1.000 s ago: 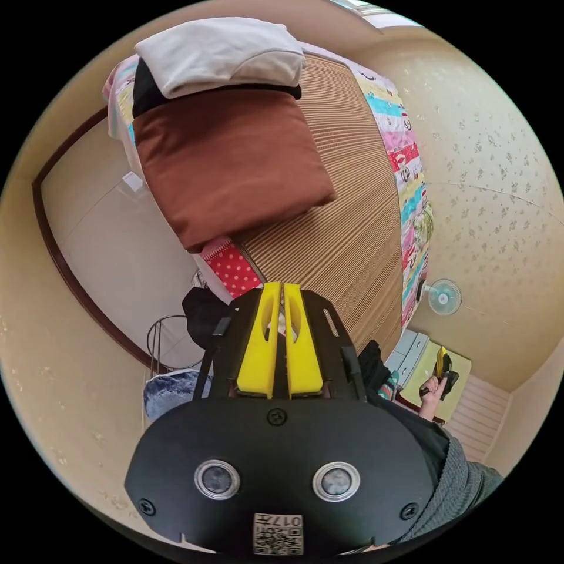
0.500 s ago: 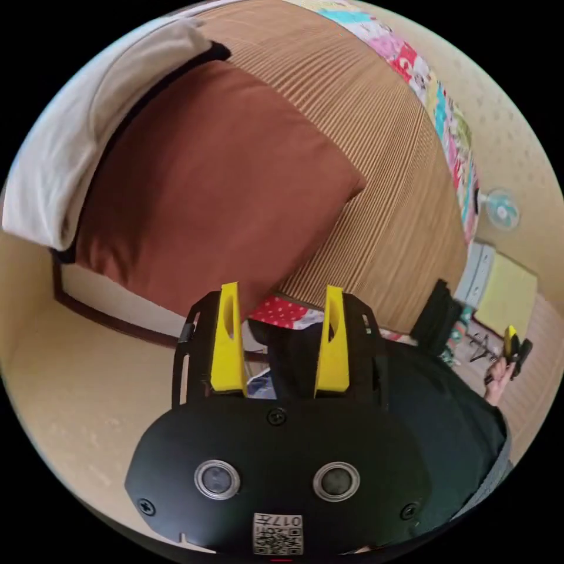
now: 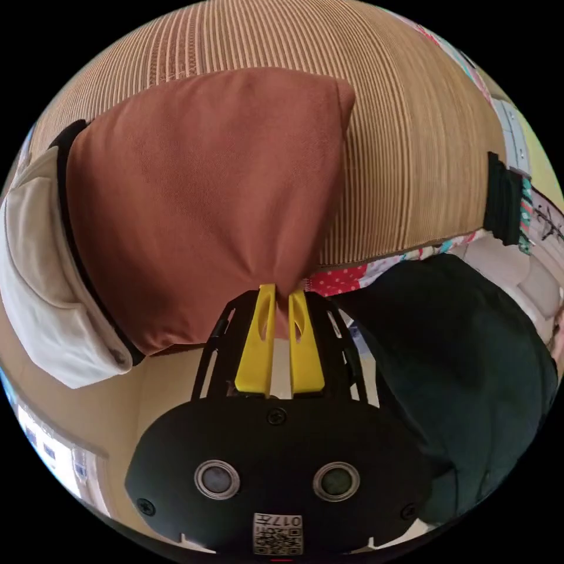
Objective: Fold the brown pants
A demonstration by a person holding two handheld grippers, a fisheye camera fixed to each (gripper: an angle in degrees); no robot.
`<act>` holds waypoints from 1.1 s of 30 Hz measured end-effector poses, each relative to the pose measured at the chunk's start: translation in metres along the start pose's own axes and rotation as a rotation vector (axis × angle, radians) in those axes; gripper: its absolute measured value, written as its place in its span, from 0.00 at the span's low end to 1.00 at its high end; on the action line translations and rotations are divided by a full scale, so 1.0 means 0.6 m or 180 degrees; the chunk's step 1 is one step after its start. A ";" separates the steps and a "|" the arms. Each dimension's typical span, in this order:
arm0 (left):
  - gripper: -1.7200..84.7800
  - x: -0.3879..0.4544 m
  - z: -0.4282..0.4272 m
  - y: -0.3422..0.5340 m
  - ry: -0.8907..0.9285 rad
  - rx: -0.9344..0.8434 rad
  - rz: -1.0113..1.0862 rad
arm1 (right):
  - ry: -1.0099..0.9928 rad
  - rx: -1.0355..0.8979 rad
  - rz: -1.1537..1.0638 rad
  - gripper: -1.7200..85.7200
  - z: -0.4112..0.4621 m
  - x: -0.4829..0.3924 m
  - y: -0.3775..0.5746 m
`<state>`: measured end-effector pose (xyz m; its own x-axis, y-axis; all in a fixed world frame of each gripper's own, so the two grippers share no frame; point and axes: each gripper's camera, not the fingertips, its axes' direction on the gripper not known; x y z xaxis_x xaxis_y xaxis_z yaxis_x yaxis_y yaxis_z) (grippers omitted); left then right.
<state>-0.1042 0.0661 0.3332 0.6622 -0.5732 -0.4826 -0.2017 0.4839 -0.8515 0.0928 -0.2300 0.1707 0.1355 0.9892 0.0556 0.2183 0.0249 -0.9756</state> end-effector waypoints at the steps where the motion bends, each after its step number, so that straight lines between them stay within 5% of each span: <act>1: 0.05 -0.013 -0.026 0.033 0.0301 0.0094 0.0247 | -0.0009 0.0003 0.0001 0.02 -0.002 0.007 0.004; 3: 0.04 -0.034 -0.064 0.080 0.0957 0.0242 0.0489 | 0.0051 -0.0082 0.0003 0.02 -0.004 0.037 0.012; 5: 0.03 -0.044 -0.123 0.151 0.2129 0.0879 0.0915 | 0.0097 -0.0167 0.0019 0.02 -0.005 0.059 0.011; 7: 0.03 -0.041 -0.157 0.200 0.2697 0.1472 0.1106 | 0.0051 -0.0192 -0.0039 0.03 -0.013 0.071 0.004; 16: 0.03 0.104 -0.228 0.400 0.4210 0.3408 0.2955 | -0.0088 -0.0533 -0.0903 0.05 -0.081 0.070 -0.053; 19: 0.03 0.162 -0.278 0.484 0.4144 0.3806 0.3749 | -0.0069 -0.0740 -0.1133 0.07 -0.087 0.081 -0.054; 22: 0.03 0.248 -0.318 0.556 0.3995 0.3713 0.4639 | -0.0549 -0.0727 -0.1003 0.13 -0.091 0.129 -0.054; 26: 0.03 0.395 -0.326 0.632 0.3755 0.3100 0.5560 | -0.2129 -0.0489 -0.0277 0.23 -0.077 0.267 -0.068; 33: 0.04 0.624 -0.183 0.601 0.3211 0.1641 0.5327 | -0.4009 -0.0561 0.0022 0.30 0.018 0.314 -0.126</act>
<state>-0.0084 -0.0466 -0.1767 -0.5191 0.5483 -0.6557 0.2367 0.8293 0.5062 0.0914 -0.0441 0.2528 -0.8501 0.4439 -0.2833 0.3593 0.0956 -0.9283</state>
